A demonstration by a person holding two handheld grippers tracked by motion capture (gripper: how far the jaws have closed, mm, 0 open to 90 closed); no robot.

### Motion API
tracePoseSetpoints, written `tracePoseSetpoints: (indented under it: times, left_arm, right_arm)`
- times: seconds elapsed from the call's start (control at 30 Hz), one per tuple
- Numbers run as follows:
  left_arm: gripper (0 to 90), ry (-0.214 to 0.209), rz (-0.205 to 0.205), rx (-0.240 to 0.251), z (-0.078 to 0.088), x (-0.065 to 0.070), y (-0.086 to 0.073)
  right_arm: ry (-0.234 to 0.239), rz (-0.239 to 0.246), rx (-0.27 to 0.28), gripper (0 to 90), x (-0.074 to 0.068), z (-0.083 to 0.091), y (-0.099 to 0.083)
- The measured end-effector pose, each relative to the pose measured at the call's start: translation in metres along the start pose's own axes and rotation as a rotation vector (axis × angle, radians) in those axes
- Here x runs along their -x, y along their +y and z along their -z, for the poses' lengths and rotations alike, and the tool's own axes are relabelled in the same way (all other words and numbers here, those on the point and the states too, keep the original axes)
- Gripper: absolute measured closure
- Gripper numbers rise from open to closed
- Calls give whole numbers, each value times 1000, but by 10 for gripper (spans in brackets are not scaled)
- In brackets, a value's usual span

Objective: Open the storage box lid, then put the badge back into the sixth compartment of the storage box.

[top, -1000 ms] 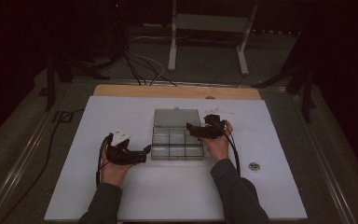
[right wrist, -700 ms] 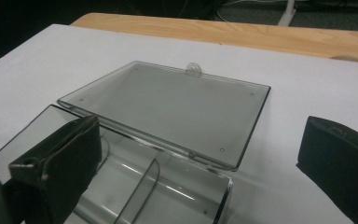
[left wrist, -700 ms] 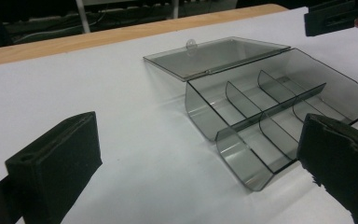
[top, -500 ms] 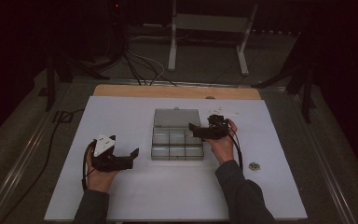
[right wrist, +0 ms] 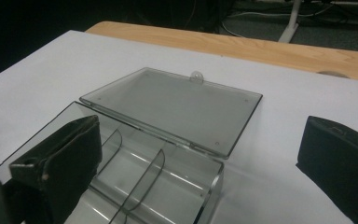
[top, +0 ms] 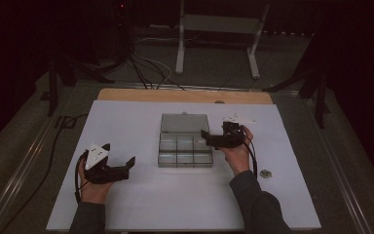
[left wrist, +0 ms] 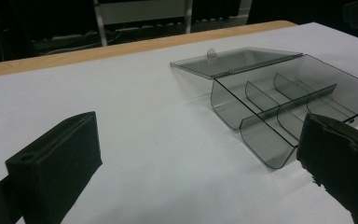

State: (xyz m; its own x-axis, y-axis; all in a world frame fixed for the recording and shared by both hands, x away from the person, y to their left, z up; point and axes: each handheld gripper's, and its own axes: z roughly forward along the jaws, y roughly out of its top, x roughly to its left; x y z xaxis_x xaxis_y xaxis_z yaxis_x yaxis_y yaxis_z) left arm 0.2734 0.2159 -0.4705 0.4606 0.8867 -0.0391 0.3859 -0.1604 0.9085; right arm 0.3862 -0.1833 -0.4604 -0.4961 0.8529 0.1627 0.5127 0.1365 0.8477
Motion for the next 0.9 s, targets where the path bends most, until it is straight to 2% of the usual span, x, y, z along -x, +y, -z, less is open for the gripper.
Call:
tracePoseSetpoints:
  times: [0.4, 0.57, 0.67, 0.9]
  left_arm:
    - [13, 7, -18, -3, 0, 2, 1]
    - [13, 8, -19, -2, 0, 2, 2]
    - [13, 6, -20, -2, 0, 2, 2]
    - [13, 6, -29, -5, -1, 4, 2]
  right_arm:
    - [18, 33, -18, 0, -6, 7, 1]
    - [20, 37, -36, 0, -3, 18, 0]
    - [9, 30, -39, 0, 2, 27, -3]
    - [-23, 50, -47, 0, 15, 51, -10]
